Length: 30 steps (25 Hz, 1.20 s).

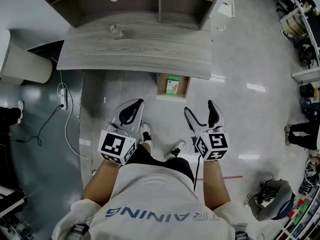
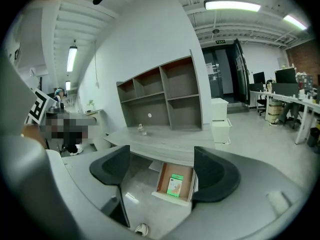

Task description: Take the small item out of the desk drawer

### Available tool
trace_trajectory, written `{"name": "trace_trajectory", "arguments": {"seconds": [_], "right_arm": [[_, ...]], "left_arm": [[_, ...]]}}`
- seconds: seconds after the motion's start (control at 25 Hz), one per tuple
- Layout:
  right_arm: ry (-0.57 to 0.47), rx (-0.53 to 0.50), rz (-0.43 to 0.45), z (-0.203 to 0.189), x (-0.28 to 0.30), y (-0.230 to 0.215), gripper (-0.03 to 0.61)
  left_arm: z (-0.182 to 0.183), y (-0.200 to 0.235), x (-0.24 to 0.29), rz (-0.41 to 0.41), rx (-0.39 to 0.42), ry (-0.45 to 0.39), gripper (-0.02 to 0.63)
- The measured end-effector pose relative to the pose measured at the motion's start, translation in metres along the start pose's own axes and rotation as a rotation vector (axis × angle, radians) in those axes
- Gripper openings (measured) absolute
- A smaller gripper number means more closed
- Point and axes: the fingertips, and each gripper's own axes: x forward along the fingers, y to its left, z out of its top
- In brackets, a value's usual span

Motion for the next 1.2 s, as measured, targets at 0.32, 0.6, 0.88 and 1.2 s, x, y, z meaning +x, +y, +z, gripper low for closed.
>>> {"name": "trace_trajectory", "arguments": {"seconds": [0.32, 0.6, 0.88, 1.2], "right_arm": [[0.116, 0.06, -0.031, -0.05, 0.048, -0.006, 0.411], [0.209, 0.101, -0.085, -0.098, 0.101, -0.008, 0.41], [0.296, 0.124, -0.146, -0.151, 0.16, -0.024, 0.414], [0.395, 0.153, -0.206, -0.204, 0.224, -0.042, 0.414]], "left_arm": [[-0.02, 0.013, 0.002, 0.015, -0.019, 0.021, -0.002], [-0.043, 0.033, 0.009, 0.015, -0.036, 0.061, -0.002], [-0.072, 0.057, 0.017, 0.02, -0.034, 0.106, -0.002], [-0.095, 0.082, 0.035, 0.016, -0.116, 0.163, -0.002]]}}
